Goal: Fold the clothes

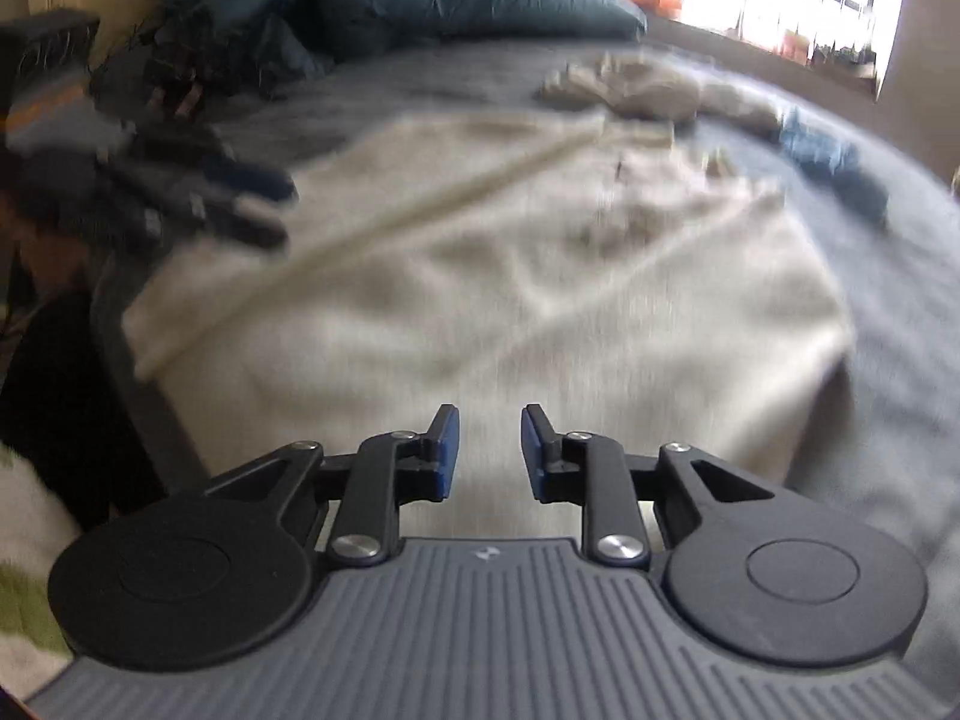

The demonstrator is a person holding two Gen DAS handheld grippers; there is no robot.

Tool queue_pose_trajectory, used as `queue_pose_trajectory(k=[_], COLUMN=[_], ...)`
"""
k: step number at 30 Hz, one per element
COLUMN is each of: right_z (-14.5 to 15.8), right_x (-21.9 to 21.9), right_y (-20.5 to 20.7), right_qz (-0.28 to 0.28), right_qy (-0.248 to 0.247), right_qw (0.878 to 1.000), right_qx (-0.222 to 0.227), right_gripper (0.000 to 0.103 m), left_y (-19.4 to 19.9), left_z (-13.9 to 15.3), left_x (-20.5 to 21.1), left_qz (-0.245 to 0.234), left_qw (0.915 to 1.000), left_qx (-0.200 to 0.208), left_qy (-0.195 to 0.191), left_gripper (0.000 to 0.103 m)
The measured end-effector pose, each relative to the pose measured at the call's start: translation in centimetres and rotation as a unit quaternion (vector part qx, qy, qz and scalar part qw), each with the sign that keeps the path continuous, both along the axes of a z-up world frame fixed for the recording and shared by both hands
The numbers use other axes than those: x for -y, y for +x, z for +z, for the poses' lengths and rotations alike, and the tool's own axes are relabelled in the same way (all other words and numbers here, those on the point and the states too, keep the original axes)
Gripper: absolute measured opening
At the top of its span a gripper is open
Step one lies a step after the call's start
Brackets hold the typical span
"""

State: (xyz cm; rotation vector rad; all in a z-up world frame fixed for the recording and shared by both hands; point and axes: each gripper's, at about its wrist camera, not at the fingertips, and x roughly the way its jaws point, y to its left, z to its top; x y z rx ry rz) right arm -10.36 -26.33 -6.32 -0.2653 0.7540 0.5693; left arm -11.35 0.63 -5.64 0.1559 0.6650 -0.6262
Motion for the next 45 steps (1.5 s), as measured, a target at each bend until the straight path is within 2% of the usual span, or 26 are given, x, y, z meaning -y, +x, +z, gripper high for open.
queue_pose_trajectory(k=[1, 3, 5, 8, 10, 16, 18, 22, 24, 30, 33, 36, 39, 42, 45], right_z=[-1.2, -2.3, -0.9, 1.9, 3.1, 3.7, 3.4, 2.3, 1.7, 0.0, -0.9, -1.9, -3.0, -3.4, -3.6], right_x=[0.2, 0.7, 1.0, 1.6, 2.0, 3.4, 4.0, 5.1, 5.7, 6.4, 6.4, 6.5, 7.0, 7.3, 7.6], right_y=[-0.1, 0.1, 0.7, 2.3, 4.7, 15.0, 18.8, 27.3, 31.3, 39.8, 43.1, 45.7, 47.2, 47.6, 48.4], right_qz=[-0.008, -0.015, -0.016, -0.008, -0.016, -0.039, -0.051, -0.071, -0.088, -0.100, -0.099, -0.108, -0.107, -0.090, -0.089], right_qy=[-0.011, 0.002, 0.013, 0.022, 0.026, 0.061, 0.065, 0.074, 0.078, 0.115, 0.124, 0.132, 0.156, 0.174, 0.179], right_qw=[1.000, 1.000, 0.999, 1.000, 0.999, 0.997, 0.996, 0.994, 0.993, 0.988, 0.987, 0.985, 0.980, 0.977, 0.975], right_qx=[-0.016, -0.023, -0.030, 0.010, 0.023, 0.032, 0.041, 0.032, 0.032, 0.005, -0.013, -0.035, -0.070, -0.084, -0.095], right_gripper=[0.023, 0.024, 0.024, 0.025, 0.025, 0.025, 0.025, 0.027, 0.027, 0.030, 0.032, 0.032, 0.033, 0.036, 0.038], left_y=[0.5, 0.8, 0.7, 2.1, 4.2, 14.7, 19.1, 28.2, 31.9, 40.6, 42.4, 44.2, 44.7, 45.5, 46.2], left_z=[-1.2, -2.9, -2.1, -0.3, 0.6, 1.5, 1.5, 1.0, 0.3, -2.7, -3.6, -4.0, -4.1, -4.2, -4.0], left_x=[0.0, 0.3, 0.2, 0.2, 0.7, 3.2, 3.7, 4.6, 5.0, 6.2, 6.7, 7.1, 7.6, 7.4, 7.3], left_qz=[0.006, 0.028, 0.016, -0.002, -0.002, 0.023, 0.038, 0.062, 0.082, 0.067, 0.054, 0.029, 0.003, -0.021, -0.021], left_qw=[0.9995, 0.9973, 0.9984, 0.9994, 0.9997, 0.9989, 0.9987, 0.9977, 0.9956, 0.9976, 0.9985, 0.9991, 0.9987, 0.9965, 0.9962], left_qx=[-0.029, -0.053, -0.038, -0.029, -0.017, 0.008, 0.015, 0.023, 0.043, 0.011, 0.006, -0.028, -0.041, -0.058, -0.057], left_qy=[0.009, 0.042, 0.038, 0.016, 0.019, 0.040, 0.032, 0.013, 0.014, 0.015, 0.012, -0.015, -0.031, -0.056, -0.063], left_gripper=[0.046, 0.043, 0.046, 0.048, 0.049, 0.049, 0.049, 0.049, 0.052, 0.052, 0.053, 0.052, 0.053, 0.052, 0.048])
